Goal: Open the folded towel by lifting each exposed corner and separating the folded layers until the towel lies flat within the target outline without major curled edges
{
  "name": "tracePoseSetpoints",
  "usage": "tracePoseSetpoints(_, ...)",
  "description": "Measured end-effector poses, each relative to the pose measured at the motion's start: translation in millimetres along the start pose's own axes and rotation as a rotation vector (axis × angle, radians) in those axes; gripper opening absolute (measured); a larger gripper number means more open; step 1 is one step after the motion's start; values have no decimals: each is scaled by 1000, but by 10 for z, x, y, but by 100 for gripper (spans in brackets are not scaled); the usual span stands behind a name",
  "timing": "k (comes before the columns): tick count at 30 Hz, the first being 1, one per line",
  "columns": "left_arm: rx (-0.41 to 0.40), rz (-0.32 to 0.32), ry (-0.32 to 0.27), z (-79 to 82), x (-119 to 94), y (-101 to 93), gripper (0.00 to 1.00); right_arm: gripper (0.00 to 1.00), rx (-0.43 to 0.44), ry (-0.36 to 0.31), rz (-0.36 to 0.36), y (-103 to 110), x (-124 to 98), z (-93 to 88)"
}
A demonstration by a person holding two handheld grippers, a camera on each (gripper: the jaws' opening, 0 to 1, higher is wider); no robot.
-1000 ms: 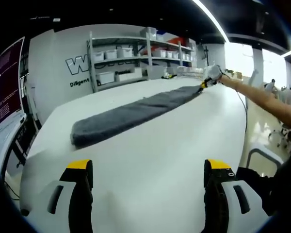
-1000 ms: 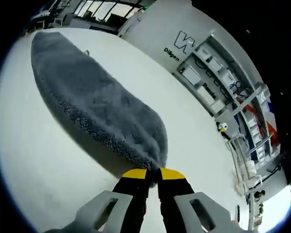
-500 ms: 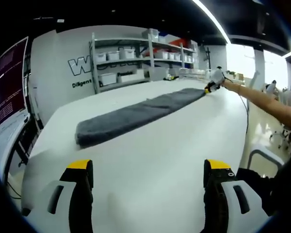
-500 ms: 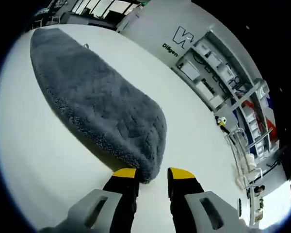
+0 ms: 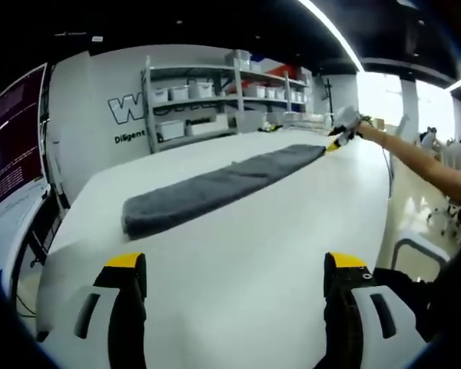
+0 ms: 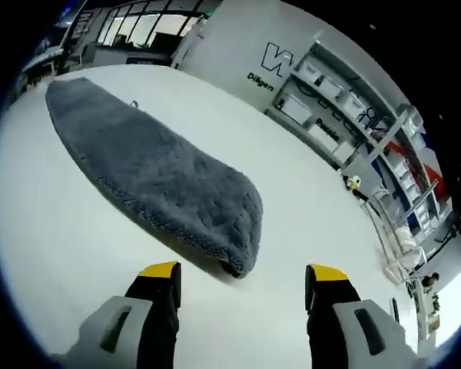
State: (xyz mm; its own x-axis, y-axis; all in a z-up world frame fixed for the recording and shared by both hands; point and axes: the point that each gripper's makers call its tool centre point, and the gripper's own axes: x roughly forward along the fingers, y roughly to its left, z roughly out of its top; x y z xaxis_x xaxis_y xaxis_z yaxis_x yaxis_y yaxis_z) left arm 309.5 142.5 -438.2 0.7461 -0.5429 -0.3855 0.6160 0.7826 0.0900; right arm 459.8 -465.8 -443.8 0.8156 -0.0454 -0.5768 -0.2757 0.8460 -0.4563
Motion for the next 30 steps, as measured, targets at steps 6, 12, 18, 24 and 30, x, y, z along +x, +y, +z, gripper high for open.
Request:
tracePoseSetpoints(6, -1, -1, -11, 7, -32, -14, 97, 92, 75, -39, 89, 212, -235, -22)
tracePoseSetpoints(12, -2, 4, -21, 24, -50, -16, 99, 99, 86, -72, 134, 389, -426, -66)
tracePoseSetpoints(18, -8, 11, -12, -12, -84, 35, 99, 99, 99, -130, 194, 621, -614, -121)
tracePoseSetpoints(24, -8, 15, -5, -30, -106, 63, 99, 99, 104, -163, 232, 741, -758, -218)
tracePoseSetpoints(30, -15, 15, -4, -49, -78, 71, 99, 99, 119, -199, 254, 836, -943, -308)
